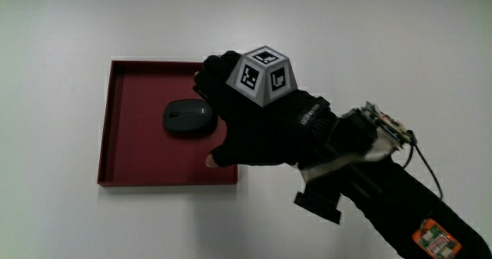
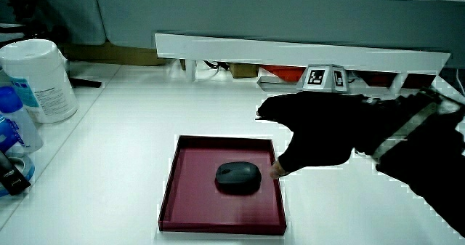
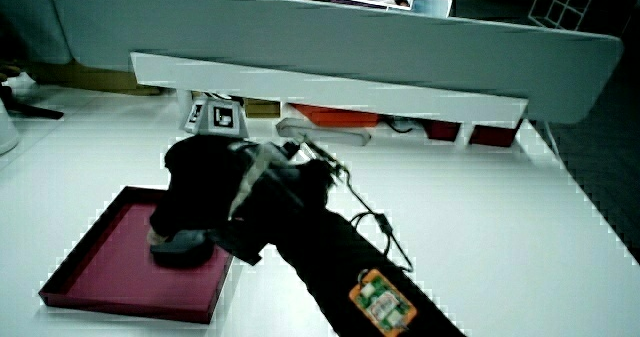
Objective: Pick mouse from plate
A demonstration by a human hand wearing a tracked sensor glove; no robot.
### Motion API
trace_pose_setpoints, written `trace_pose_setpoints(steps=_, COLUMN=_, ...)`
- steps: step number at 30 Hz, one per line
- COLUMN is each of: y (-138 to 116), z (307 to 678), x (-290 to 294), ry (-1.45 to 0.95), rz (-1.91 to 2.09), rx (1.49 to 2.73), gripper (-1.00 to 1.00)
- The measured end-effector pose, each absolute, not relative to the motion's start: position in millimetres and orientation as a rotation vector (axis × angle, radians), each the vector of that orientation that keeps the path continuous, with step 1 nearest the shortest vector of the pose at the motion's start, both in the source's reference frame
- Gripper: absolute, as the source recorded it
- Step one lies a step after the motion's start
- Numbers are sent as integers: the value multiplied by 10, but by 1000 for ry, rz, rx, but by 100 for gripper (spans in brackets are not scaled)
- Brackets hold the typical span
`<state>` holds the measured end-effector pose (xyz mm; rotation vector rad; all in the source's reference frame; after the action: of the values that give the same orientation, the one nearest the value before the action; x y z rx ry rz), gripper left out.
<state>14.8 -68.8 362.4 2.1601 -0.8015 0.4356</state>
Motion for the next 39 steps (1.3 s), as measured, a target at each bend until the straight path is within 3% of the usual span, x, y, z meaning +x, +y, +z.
trace_pose_setpoints(steps=21, y=-1036, z=4393, x=-215, ry=-652, rz=508, rx=2097, gripper=0)
trace_pose_setpoints(steps=39, y=-1069, z=5043, x=-336, ry=-511, rz=469, rx=2028, gripper=0)
